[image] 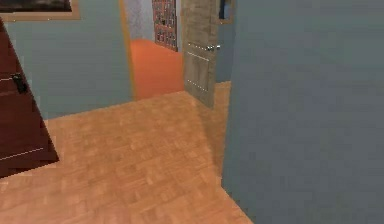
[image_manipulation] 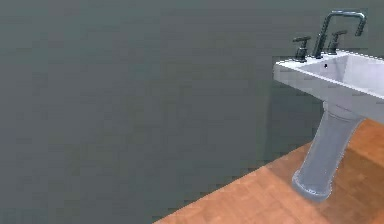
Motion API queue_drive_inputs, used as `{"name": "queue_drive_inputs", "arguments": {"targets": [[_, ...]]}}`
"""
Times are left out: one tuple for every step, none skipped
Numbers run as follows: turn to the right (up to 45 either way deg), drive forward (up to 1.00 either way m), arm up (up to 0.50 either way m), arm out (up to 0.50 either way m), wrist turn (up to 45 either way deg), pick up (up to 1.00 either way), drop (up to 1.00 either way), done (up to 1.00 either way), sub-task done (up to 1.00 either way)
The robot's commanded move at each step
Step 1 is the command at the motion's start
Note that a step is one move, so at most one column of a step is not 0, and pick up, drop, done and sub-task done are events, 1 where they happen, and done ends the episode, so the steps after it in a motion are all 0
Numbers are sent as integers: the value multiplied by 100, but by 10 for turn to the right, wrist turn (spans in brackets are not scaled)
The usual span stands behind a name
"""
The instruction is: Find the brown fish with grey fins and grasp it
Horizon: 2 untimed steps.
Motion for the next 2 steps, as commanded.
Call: {"name": "queue_drive_inputs", "arguments": {"targets": [[-120, 0, 0, 0, 0, 0, 0, 0, 0], [0, 100, 0, 0, 0, 0, 0, 0, 0]]}}
